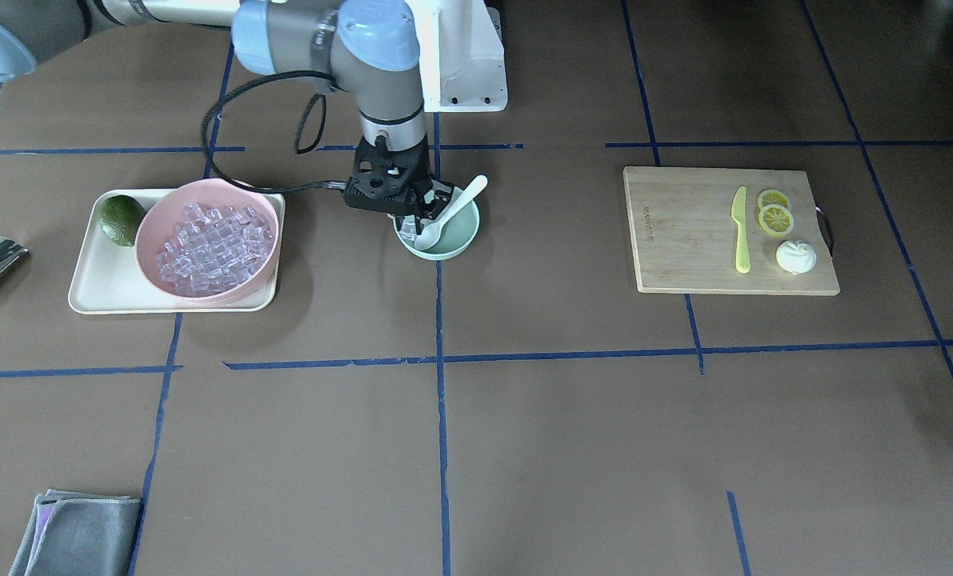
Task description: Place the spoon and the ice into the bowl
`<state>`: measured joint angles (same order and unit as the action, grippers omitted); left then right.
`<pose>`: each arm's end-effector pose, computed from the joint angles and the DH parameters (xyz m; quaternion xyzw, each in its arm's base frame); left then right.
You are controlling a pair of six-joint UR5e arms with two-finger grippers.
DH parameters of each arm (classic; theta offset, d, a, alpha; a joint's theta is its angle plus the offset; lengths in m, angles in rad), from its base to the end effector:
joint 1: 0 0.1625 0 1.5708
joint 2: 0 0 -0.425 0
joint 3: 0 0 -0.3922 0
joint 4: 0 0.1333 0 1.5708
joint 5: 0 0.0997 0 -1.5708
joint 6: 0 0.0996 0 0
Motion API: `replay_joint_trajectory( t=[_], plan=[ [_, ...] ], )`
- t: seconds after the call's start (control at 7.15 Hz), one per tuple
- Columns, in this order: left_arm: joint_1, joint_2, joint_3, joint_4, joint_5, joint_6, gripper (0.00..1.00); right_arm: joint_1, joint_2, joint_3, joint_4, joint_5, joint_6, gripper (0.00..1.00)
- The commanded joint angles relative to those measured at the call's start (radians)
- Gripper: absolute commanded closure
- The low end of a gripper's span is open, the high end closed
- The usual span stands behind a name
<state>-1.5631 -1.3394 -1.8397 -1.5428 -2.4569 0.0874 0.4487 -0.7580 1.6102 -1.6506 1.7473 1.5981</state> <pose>-0.0531 -0.3952 0.6235 0.0214 0.4282 0.0450 0.9023 -0.5865 -0.4109 0.1601 -0.0014 -0.3840 0.1853 0.9046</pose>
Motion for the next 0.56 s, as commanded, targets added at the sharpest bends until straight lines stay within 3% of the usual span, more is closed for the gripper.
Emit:
replay_joint_trajectory(
  t=[0.0, 0.42],
  plan=[
    [0.000, 0.000, 0.000, 0.003, -0.001, 0.000, 0.00, -0.021, 0.054, -0.072, -0.005, -0.012, 0.175, 0.83],
    [0.000, -0.001, 0.000, 0.003, -0.001, 0.000, 0.00, -0.027, 0.037, -0.066, -0.055, -0.014, 0.183, 0.77]
  ],
)
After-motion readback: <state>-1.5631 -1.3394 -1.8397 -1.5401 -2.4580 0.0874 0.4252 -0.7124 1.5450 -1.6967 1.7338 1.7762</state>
